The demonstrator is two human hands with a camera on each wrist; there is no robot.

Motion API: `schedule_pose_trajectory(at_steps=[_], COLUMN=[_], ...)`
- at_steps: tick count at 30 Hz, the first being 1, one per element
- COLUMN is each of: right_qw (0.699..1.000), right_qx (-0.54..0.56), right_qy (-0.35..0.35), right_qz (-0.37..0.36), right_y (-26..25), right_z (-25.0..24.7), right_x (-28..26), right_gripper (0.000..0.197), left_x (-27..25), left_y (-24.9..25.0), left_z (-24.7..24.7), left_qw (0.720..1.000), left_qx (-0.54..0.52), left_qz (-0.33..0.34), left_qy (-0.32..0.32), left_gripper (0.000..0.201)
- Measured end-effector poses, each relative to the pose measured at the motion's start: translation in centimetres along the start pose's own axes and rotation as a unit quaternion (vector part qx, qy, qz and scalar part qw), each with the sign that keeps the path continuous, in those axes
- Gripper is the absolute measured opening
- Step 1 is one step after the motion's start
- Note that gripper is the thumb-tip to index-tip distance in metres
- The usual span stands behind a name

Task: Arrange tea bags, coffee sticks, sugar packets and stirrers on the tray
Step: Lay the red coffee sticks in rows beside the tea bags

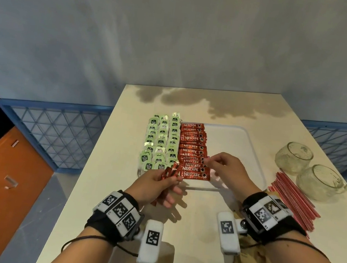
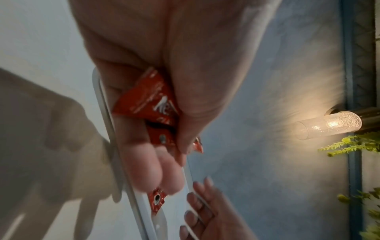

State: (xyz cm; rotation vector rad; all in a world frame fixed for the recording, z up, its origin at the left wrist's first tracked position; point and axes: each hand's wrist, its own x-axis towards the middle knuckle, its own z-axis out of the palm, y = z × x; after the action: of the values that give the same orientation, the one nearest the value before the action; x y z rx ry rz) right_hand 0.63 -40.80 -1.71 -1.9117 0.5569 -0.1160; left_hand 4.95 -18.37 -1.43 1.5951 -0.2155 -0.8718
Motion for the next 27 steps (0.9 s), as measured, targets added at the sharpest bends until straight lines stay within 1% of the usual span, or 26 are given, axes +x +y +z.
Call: schedule_pose_trajectory(at_steps=[3, 4, 6, 8, 10, 12, 13, 14, 16, 17, 19, 21, 22, 24, 26, 27], right_qw=[0.993, 0.989, 0.984, 0.982, 0.980, 0.974, 0.970, 0.965, 0.961, 0.962, 0.966, 0.970, 0.970, 0.968, 0.969, 0.973], right_qx=[0.024, 0.024, 0.048, 0.091, 0.128, 0.163, 0.181, 0.198, 0.223, 0.229, 0.228, 0.225, 0.227, 0.234, 0.229, 0.209], right_qy=[-0.113, -0.141, -0.168, -0.163, -0.155, -0.159, -0.165, -0.169, -0.160, -0.148, -0.119, -0.096, -0.088, -0.085, -0.089, -0.093], right_qz=[-0.024, -0.026, -0.032, -0.026, -0.008, 0.009, 0.016, 0.022, 0.026, 0.021, 0.005, -0.010, -0.016, -0.020, -0.017, -0.016], right_y=[-2.2, -2.5, -2.7, -2.5, -2.3, -2.0, -2.0, -1.9, -1.8, -1.8, -1.7, -1.7, -1.7, -1.9, -2.1, -2.2], right_z=[0.5, 0.7, 0.7, 0.4, 0.0, -0.2, -0.2, -0.2, 0.0, 0.1, 0.2, 0.1, 0.0, -0.1, -0.2, -0.1], right_x=[-2.4, -2.9, -3.8, -4.4, -4.9, -5.2, -5.4, -5.6, -6.1, -6.3, -6.7, -6.9, -6.9, -7.0, -7.0, -7.1], right_gripper=[0.031, 0.031, 0.024, 0.020, 0.019, 0.020, 0.021, 0.022, 0.023, 0.021, 0.018, 0.019, 0.021, 0.028, 0.029, 0.028], left_x=[-0.1, 0.0, -0.1, -0.3, -0.7, -0.9, -1.0, -1.1, -1.3, -1.5, -1.8, -2.1, -2.1, -1.9, -1.8, -1.9], left_y=[0.4, 0.5, 0.7, 0.8, 0.7, 0.4, 0.3, 0.3, 0.2, 0.2, 0.2, 0.1, 0.0, -0.4, -0.6, -0.6], left_z=[0.9, 1.2, 1.7, 1.8, 1.6, 1.4, 1.4, 1.5, 1.8, 2.0, 2.2, 2.1, 2.0, 1.7, 1.7, 1.8], left_qw=[0.997, 0.995, 0.992, 0.993, 0.996, 0.995, 0.993, 0.991, 0.983, 0.980, 0.978, 0.983, 0.986, 0.987, 0.984, 0.983], left_qx=[0.075, 0.097, 0.113, 0.103, 0.056, 0.015, 0.018, 0.031, 0.045, 0.044, 0.024, 0.003, 0.004, 0.014, 0.013, 0.012], left_qz=[0.020, 0.029, 0.047, 0.054, 0.050, 0.054, 0.061, 0.073, 0.116, 0.137, 0.155, 0.128, 0.104, 0.071, 0.071, 0.074], left_qy=[-0.016, -0.018, -0.008, 0.020, 0.053, 0.081, 0.096, 0.110, 0.132, 0.136, 0.135, 0.130, 0.131, 0.142, 0.160, 0.166], left_gripper=[0.018, 0.016, 0.017, 0.024, 0.031, 0.027, 0.022, 0.017, 0.018, 0.020, 0.031, 0.040, 0.038, 0.028, 0.019, 0.015])
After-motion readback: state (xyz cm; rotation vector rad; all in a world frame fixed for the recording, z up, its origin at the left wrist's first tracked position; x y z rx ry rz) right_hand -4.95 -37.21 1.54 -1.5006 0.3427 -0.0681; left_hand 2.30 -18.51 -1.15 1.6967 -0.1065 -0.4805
